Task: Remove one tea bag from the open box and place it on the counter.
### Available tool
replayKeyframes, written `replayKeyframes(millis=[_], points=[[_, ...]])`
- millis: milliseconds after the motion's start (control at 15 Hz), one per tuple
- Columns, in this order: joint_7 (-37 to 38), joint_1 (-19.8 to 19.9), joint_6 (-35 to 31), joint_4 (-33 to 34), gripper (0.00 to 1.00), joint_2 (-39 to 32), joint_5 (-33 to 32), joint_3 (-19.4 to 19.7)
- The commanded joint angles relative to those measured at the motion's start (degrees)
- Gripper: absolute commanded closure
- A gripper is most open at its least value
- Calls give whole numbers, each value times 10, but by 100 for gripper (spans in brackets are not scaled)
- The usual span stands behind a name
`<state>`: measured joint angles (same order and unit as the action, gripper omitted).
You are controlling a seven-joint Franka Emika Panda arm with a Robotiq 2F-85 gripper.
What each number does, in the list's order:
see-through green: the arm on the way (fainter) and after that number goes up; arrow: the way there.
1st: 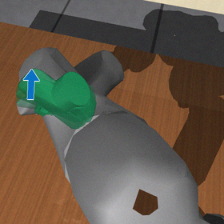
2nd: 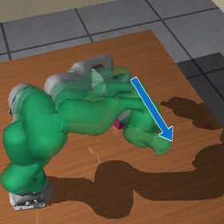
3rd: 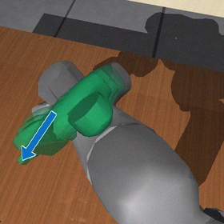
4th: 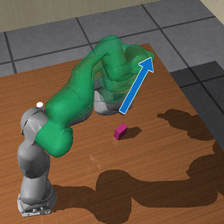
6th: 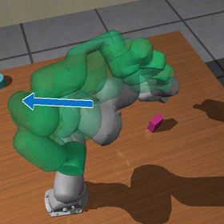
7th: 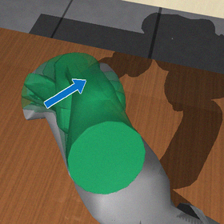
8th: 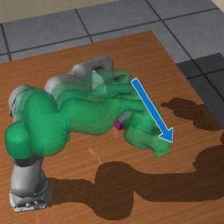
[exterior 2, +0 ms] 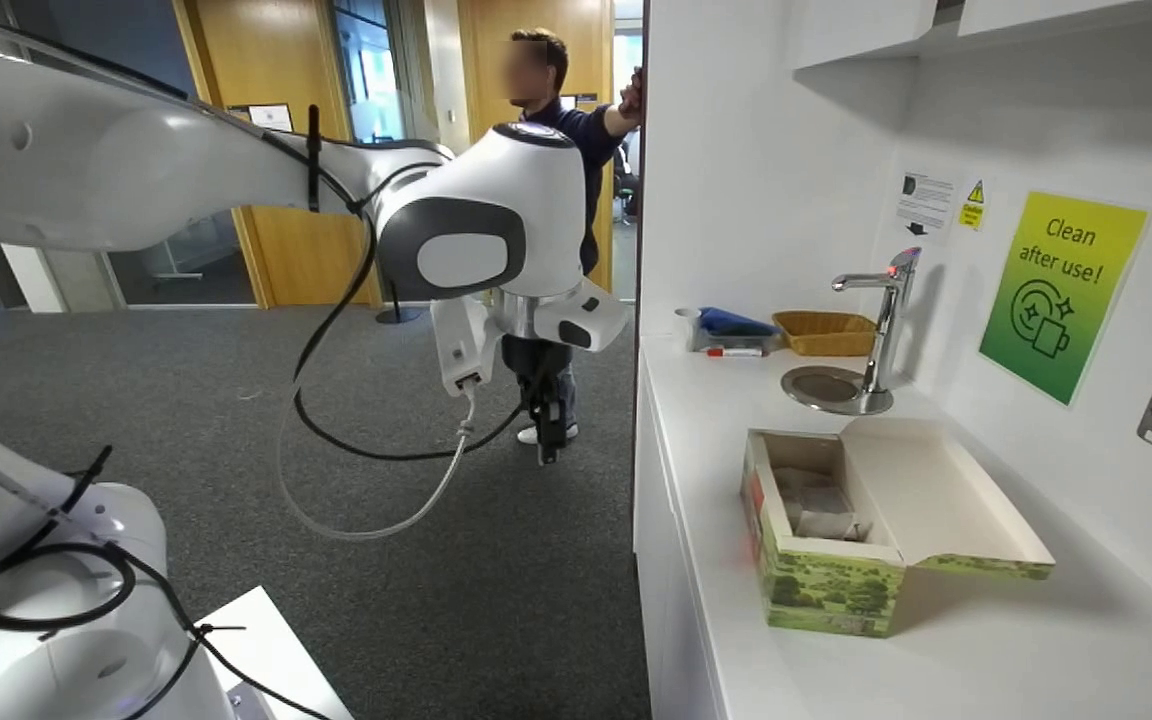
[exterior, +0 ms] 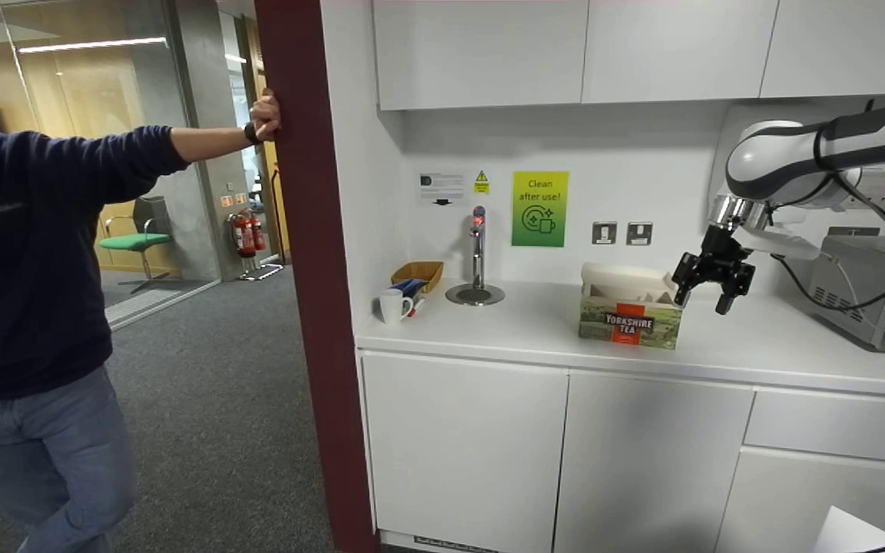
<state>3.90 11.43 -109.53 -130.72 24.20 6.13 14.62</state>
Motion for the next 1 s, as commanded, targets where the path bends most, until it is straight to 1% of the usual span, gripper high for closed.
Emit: replayKeyframes(millis=[0,333,733,933], points=[[29,16,-13,57,0,-53,10,1],[34,24,-39,140,0,-127,35,21],[22,34,-38,259,0,-226,119,47],[22,47,-32,316,0,-278,149,52]])
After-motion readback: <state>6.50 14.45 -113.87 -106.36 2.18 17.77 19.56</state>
